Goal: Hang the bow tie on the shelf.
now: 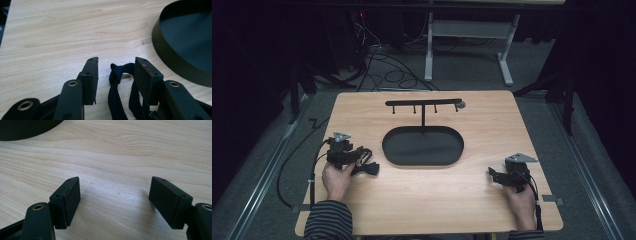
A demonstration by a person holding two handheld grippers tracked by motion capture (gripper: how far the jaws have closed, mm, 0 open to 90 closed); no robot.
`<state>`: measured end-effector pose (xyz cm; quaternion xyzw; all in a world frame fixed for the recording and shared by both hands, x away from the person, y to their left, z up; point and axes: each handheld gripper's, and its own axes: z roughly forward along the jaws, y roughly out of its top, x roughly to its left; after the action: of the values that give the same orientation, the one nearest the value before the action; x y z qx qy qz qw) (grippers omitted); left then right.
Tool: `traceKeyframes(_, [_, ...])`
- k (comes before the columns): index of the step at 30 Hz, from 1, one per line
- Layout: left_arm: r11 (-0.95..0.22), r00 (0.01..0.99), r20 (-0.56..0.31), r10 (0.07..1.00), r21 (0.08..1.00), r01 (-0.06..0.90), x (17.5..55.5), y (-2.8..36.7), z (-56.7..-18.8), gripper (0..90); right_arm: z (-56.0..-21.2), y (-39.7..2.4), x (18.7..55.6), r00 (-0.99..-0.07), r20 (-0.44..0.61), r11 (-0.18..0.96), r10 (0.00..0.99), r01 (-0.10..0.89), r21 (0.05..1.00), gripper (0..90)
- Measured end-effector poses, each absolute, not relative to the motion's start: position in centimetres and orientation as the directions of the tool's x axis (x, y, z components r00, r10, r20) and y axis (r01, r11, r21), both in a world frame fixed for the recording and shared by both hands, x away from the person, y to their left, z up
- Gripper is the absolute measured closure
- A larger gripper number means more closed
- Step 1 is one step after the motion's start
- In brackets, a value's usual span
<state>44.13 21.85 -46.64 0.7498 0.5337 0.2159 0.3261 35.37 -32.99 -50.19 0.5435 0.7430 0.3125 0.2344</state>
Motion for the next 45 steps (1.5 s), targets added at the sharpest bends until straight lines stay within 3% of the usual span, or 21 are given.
traceKeyframes(15, [-0.248,0.341,-0.012,0.94,0.665,0.704,45.4,21.5,-48.3,61.3,-50.2,-33.0,35.4,-0.3,-0.008,0.214,0.954,0.662,0.719,26.4])
traceKeyframes(26, [-0.281,0.373,-0.008,0.928,0.642,0.713,45.4,21.2,-48.9,76.1,-50.2,-33.0,35.4,-0.3,-0.008,0.214,0.954,0.661,0.719,26.3])
traceKeyframes(35, [-0.269,0.375,-0.024,0.927,0.654,0.707,45.0,21.6,-48.8,82.9,-50.2,-33.0,35.4,-0.302,-0.009,0.217,0.953,0.661,0.718,26.2])
traceKeyframes(45, [-0.266,0.398,-0.027,0.917,0.702,0.661,43.8,21.9,-47.1,83.9,-50.2,-33.0,35.4,-0.303,-0.01,0.217,0.953,0.661,0.718,26.2])
